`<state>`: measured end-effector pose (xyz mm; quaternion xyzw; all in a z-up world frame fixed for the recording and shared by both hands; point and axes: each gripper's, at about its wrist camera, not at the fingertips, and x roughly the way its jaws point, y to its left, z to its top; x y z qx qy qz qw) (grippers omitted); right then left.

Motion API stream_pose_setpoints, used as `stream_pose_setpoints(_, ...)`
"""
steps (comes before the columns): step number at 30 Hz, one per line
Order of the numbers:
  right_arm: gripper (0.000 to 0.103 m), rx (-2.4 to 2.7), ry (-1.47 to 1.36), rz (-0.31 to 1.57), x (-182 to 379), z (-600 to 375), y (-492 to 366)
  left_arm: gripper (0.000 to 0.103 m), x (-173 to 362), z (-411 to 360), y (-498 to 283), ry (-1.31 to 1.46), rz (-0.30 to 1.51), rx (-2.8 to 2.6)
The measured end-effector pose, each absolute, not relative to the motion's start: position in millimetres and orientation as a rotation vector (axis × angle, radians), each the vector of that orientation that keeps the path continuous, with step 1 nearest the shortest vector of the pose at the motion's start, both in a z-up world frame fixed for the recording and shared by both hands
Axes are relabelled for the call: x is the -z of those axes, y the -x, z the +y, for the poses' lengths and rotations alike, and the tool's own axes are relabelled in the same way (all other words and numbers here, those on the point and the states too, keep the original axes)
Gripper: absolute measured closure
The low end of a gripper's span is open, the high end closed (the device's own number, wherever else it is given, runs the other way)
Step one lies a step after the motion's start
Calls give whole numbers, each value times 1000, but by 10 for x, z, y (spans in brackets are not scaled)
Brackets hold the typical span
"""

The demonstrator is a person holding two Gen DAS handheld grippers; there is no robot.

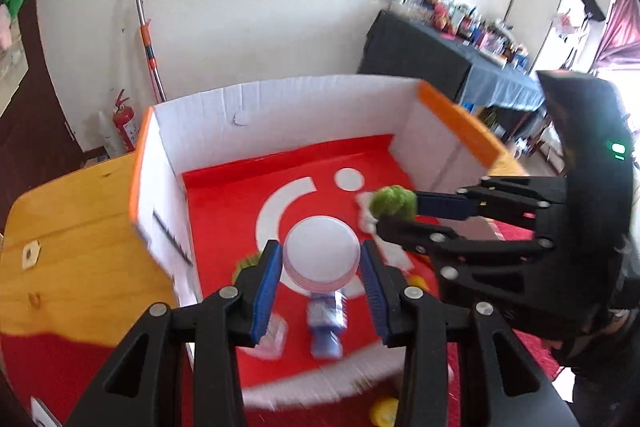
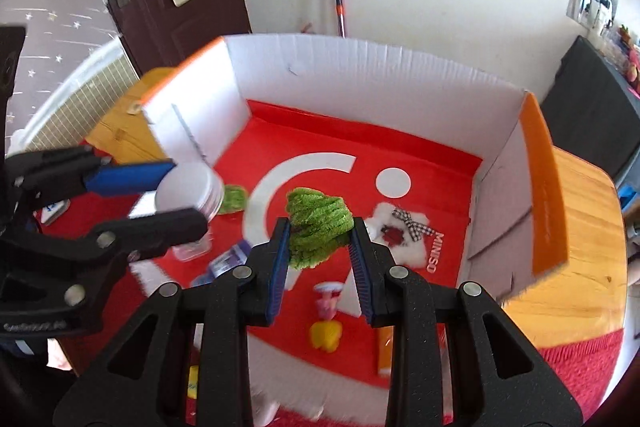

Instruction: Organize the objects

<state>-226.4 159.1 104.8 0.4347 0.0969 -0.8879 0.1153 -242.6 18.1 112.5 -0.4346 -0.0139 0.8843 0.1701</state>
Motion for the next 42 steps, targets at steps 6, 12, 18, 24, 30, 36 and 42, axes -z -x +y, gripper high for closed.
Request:
stream_pose_setpoints(6, 75, 2550, -1380, 337, -906, 1584, 2604, 61, -846, 211, 2846, 1353, 34, -2456)
stream_pose_setpoints(12, 75, 2493, -1458, 386, -769, 1557, 2871, 61, -636, 185, 3079, 1416, 76, -2433)
stream_pose_setpoints(18, 75, 2463, -1530, 410, -633, 1544, 3063, 61, -505, 241, 3141, 1445, 130, -2413)
stream_pose_setpoints(24, 75, 2445, -1562, 410, -563, 1560, 3124, 61, -427, 237, 3178, 1475, 132, -2406)
stream_pose_setpoints(30, 75, 2435, -1581, 402, -543, 1584, 3142, 61, -363, 230, 3169, 1505, 125, -2390)
stream_pose_setpoints(36, 75, 2424, -1591, 401, -537, 1585, 3157, 61, -356, 205, 3148, 1518, 108, -2391)
stream_pose_setpoints(42, 75, 2425, -1593, 376, -536, 1581, 3148, 60, -356, 159, 3129, 1525, 95, -2388)
